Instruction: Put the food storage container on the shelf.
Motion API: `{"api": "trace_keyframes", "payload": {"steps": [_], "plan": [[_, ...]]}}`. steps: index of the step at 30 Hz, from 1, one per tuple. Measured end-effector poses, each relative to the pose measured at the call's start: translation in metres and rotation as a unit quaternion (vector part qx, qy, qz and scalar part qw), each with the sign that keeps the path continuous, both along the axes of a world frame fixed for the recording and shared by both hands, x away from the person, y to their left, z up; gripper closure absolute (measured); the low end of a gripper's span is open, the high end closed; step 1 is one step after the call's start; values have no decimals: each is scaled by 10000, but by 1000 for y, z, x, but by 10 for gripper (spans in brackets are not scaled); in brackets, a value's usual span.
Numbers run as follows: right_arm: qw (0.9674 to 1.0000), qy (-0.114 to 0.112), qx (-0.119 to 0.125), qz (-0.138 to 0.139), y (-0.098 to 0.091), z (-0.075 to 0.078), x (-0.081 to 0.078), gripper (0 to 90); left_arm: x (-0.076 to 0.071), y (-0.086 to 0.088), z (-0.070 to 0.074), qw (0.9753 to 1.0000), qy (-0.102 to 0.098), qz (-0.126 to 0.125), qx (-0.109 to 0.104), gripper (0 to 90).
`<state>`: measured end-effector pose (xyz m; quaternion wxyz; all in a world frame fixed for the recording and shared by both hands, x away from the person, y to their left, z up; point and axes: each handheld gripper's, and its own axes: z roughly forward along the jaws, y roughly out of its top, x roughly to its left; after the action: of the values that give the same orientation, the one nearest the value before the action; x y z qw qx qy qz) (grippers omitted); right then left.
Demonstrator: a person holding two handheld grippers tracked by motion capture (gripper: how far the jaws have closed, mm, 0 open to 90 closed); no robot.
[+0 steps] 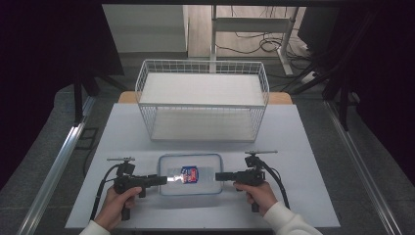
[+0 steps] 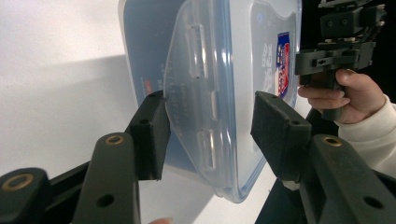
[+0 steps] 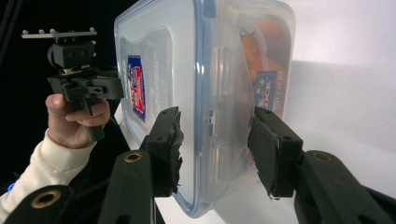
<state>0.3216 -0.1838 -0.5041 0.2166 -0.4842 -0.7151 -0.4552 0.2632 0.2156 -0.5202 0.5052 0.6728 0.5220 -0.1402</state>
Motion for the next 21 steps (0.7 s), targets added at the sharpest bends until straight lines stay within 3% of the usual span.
{"api": "trace_keyframes", "payload": {"steps": [12, 21], "plan": [[9996, -266, -56, -94, -5, 12, 3, 544, 10, -6, 10, 9999, -147, -30, 14, 488], [9984, -527, -87, -193, -11, 27, 13, 543, 31, -11, 21, 9995, -301, -114, -11, 492]]}}
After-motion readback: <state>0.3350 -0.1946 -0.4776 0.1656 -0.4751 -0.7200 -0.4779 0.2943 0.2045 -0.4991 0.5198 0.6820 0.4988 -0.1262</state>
